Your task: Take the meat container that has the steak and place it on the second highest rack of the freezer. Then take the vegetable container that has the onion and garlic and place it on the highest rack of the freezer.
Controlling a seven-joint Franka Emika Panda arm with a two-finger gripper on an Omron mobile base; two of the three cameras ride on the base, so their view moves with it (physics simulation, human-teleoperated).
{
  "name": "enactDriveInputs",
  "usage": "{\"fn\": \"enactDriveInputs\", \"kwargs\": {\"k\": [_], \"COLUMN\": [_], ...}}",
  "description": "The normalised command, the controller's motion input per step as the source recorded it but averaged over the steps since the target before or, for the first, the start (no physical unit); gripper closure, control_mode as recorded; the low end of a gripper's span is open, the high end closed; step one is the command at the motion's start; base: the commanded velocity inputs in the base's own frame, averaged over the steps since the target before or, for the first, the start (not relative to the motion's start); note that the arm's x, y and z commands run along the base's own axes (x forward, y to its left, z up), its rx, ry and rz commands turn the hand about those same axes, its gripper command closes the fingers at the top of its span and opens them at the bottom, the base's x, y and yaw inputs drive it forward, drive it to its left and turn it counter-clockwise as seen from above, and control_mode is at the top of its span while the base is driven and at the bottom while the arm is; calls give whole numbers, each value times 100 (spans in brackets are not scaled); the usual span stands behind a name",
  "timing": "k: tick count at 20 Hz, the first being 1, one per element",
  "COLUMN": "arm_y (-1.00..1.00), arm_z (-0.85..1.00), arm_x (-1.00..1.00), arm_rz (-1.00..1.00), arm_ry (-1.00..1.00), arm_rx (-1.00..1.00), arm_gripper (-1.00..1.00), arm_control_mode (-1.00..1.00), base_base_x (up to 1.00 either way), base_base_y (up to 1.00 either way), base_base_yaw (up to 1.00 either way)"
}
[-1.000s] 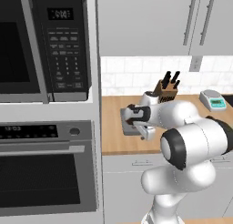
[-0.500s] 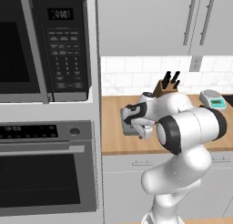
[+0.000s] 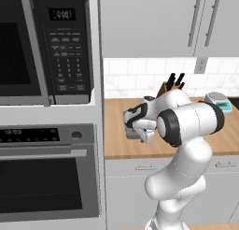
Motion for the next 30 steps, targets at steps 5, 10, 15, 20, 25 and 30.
{"fn": "enactDriveInputs", "kwargs": {"k": [5,10,15,20,25,30], "arm_y": [0,0,0,0,-7,-46], "arm_z": [-17,-15,-14,0,25,97], "arm_x": [18,20,18,-29,-71,-57], "arm_rz": [0,0,0,0,9,6], "arm_ry": [0,0,0,-17,-23,-30], "arm_rx": [0,0,0,-1,0,0], "arm_gripper": [-100,100,100,100,100,100], "arm_control_mode": [-100,-100,-100,-100,-100,-100], "base_base_x": [0,0,0,0,0,0], "base_base_y": [0,0,0,0,0,0], "base_base_yaw": [0,0,0,0,0,0]}}
